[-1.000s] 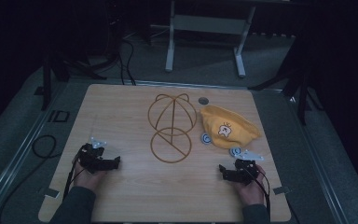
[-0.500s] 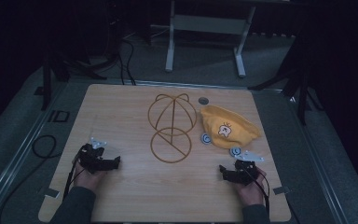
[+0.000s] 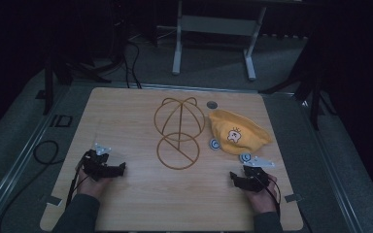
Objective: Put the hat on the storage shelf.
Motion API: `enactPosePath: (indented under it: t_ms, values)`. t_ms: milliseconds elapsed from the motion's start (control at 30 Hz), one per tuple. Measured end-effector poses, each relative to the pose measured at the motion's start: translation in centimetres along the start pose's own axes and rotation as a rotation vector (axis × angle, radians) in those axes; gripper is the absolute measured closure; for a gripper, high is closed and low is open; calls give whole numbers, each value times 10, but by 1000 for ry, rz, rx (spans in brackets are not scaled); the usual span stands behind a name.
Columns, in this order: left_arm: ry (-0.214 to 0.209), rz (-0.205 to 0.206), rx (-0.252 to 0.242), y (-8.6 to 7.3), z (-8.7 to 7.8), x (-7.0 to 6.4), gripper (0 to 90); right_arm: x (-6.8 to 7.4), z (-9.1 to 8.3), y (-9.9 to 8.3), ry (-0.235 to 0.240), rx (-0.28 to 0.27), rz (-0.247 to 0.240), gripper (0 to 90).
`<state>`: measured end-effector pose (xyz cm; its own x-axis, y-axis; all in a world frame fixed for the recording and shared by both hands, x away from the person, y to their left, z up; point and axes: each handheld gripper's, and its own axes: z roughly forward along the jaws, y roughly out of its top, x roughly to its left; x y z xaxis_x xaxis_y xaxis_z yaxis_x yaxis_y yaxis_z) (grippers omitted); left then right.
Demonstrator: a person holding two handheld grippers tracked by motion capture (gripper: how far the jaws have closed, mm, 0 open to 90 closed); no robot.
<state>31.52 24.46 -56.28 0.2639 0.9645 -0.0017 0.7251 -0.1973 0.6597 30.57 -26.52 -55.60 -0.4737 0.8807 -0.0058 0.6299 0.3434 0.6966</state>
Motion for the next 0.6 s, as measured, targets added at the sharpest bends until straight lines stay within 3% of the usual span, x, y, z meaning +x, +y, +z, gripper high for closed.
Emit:
enactPosePath:
  t_ms: [67,267,600]
  values:
    - [0,0,-2,0,0,0,22,3,-2,2,-3,14,-47,463]
    - [0,0,-4,0,0,0,22,5,-6,6,-8,19,-89,522]
    - [-3,4,-7,0,0,-1,22,-16,-11,15,-66,-4,-66,545]
